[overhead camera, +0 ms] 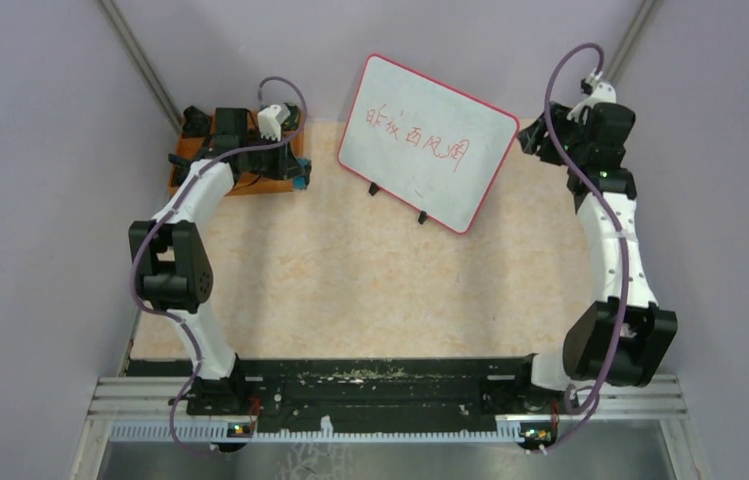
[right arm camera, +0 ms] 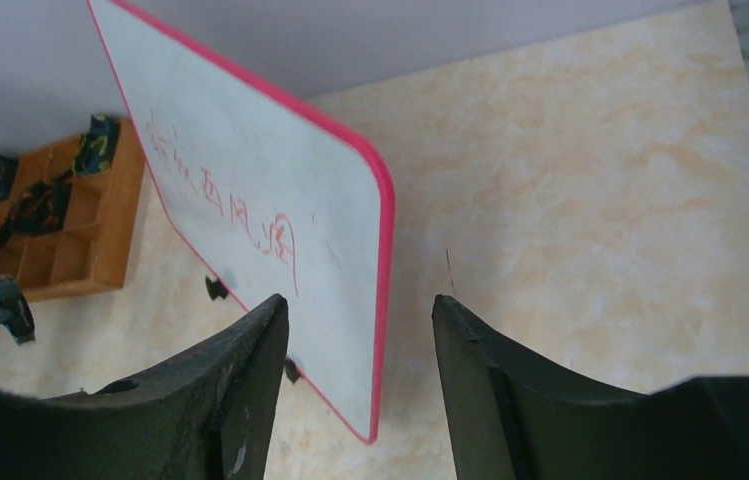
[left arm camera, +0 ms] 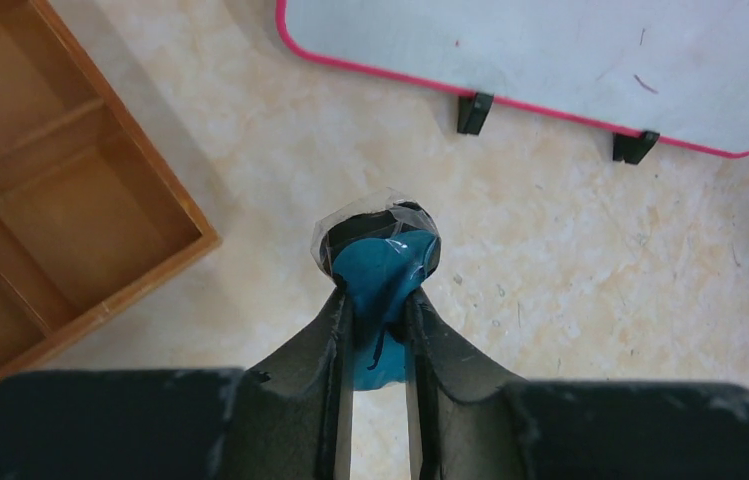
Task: Erase the whiteboard
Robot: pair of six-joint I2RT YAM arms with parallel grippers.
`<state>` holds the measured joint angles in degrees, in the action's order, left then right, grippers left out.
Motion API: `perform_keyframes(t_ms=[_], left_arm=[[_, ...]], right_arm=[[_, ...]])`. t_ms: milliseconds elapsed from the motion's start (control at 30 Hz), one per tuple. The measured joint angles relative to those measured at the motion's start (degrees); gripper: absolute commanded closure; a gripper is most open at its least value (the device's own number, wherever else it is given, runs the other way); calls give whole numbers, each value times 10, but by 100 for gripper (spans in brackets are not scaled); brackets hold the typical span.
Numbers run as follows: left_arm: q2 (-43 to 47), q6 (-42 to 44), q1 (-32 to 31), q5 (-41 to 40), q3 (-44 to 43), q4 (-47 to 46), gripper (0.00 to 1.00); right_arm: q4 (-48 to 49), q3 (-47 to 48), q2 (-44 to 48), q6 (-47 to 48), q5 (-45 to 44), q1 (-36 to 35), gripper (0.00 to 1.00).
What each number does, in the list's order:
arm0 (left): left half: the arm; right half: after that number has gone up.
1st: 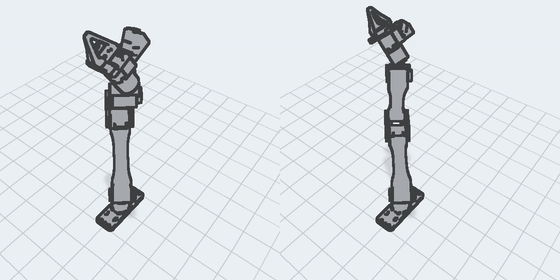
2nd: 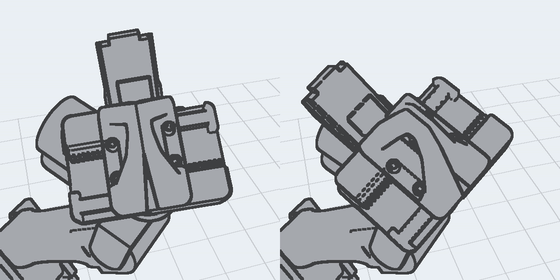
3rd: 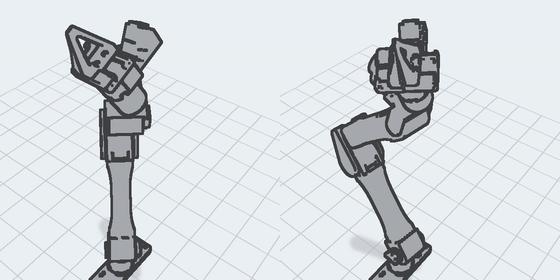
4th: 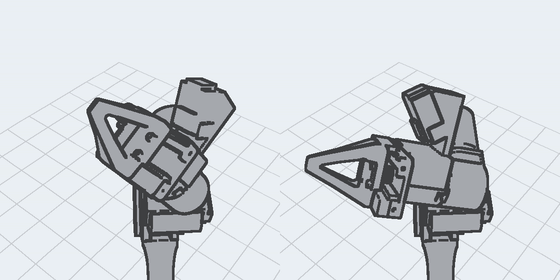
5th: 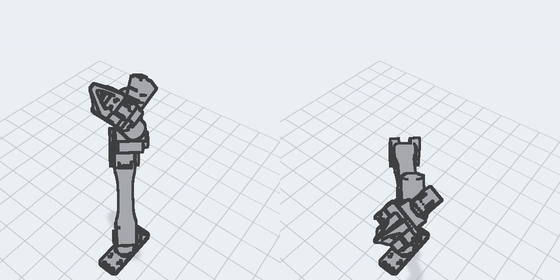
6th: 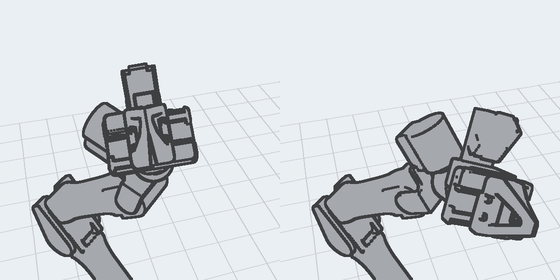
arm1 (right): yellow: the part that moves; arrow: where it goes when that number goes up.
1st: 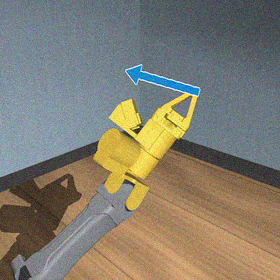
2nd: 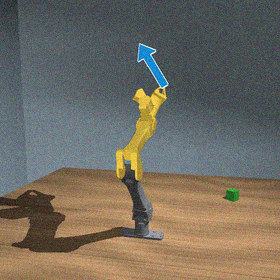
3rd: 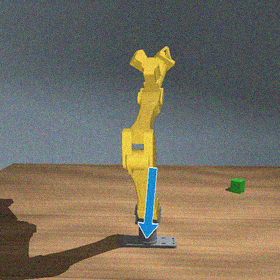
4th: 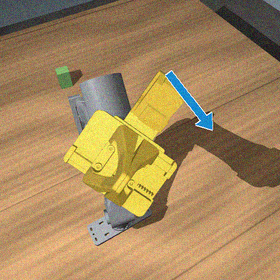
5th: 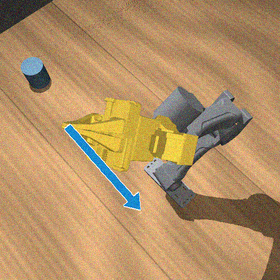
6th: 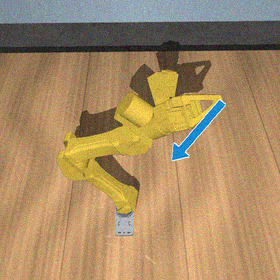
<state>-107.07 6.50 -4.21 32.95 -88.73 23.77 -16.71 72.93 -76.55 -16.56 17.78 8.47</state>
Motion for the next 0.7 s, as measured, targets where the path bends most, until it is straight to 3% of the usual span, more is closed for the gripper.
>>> perform_keyframes(t_ms=[367,700], left_arm=[[-45,-17,-26,7,-114,-85,100],[-123,-55,-55,9,-224,-115,100]], right_arm=[[10,247,-246,-16,194,77,48],[7,267,-316,-16,288,70,49]])
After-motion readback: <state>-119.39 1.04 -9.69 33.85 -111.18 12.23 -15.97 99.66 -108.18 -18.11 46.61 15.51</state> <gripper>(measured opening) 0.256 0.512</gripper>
